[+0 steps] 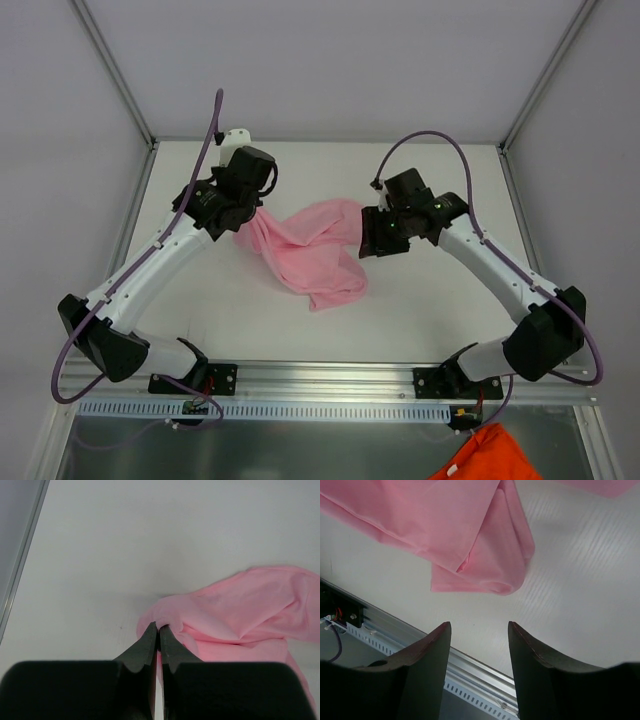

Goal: Fold and stack the t-shirts
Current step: Flatten out the tshirt

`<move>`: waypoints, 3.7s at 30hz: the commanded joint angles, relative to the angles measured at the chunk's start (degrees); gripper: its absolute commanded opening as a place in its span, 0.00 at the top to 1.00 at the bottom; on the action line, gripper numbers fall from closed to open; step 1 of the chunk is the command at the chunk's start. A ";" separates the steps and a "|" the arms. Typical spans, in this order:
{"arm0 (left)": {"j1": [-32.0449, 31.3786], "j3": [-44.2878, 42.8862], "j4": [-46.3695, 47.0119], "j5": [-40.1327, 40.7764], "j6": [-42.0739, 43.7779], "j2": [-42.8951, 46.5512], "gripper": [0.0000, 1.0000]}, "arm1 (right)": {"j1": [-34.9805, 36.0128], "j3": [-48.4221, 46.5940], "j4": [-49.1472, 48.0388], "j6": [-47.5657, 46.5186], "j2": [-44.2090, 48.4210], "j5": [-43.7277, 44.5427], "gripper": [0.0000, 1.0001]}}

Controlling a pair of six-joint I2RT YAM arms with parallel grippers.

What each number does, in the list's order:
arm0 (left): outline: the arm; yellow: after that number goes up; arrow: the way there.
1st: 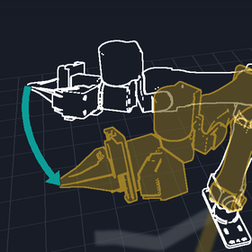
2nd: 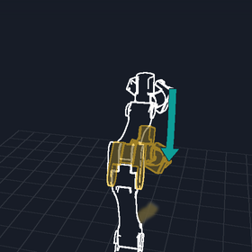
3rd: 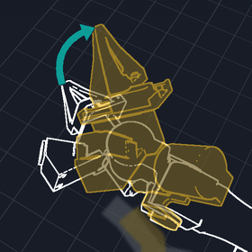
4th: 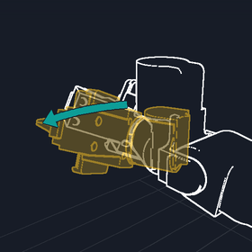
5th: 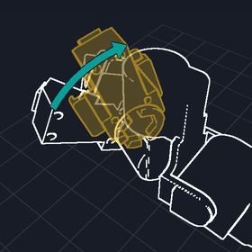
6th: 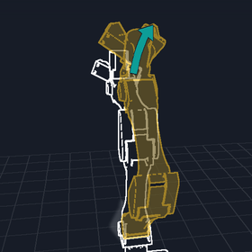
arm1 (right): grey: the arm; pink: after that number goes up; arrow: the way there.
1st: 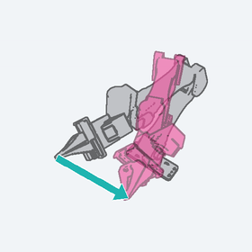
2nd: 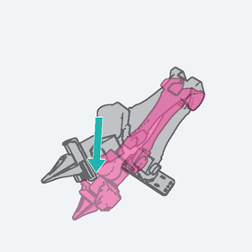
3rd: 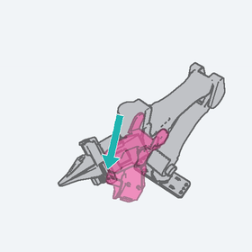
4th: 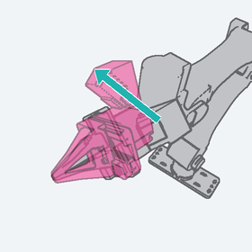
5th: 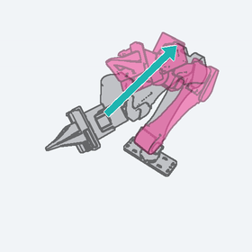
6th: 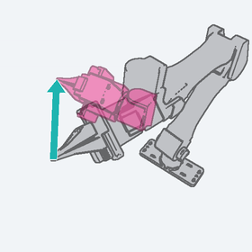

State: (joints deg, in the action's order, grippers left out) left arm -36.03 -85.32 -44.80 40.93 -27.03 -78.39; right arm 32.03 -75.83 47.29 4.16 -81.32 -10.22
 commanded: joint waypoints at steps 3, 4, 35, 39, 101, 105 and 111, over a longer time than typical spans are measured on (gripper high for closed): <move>-0.53 -0.38 1.91 -0.14 -0.48 -0.27 1.00 | 0.92 6.65 -9.31 5.06 -1.81 -8.32 0.47; -0.44 -0.37 1.82 -0.15 -0.48 -0.19 1.00 | 1.19 7.45 -10.19 5.33 -2.52 -8.94 0.48; -0.80 -0.46 -0.20 1.61 0.13 1.66 1.00 | 7.78 8.33 -22.68 7.52 -20.19 -9.47 0.52; -0.88 -0.20 -0.38 1.96 0.48 2.01 1.00 | 7.96 8.07 -23.64 7.96 -21.51 -9.82 0.52; -0.80 -15.66 5.33 5.57 12.52 -0.18 1.00 | -11.64 -59.44 9.67 -12.96 -14.49 63.38 0.99; -0.88 -16.55 6.21 4.69 12.61 0.08 1.00 | -11.64 -52.33 3.00 -13.39 -9.57 66.90 0.99; -0.88 -16.90 9.28 2.85 13.66 2.54 1.00 | -11.55 -46.86 -8.16 -17.43 -4.38 68.06 0.99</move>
State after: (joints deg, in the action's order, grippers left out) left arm -37.89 -99.81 -36.18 39.11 -16.58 -79.24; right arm 22.59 -122.67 47.88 -9.50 -90.04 48.71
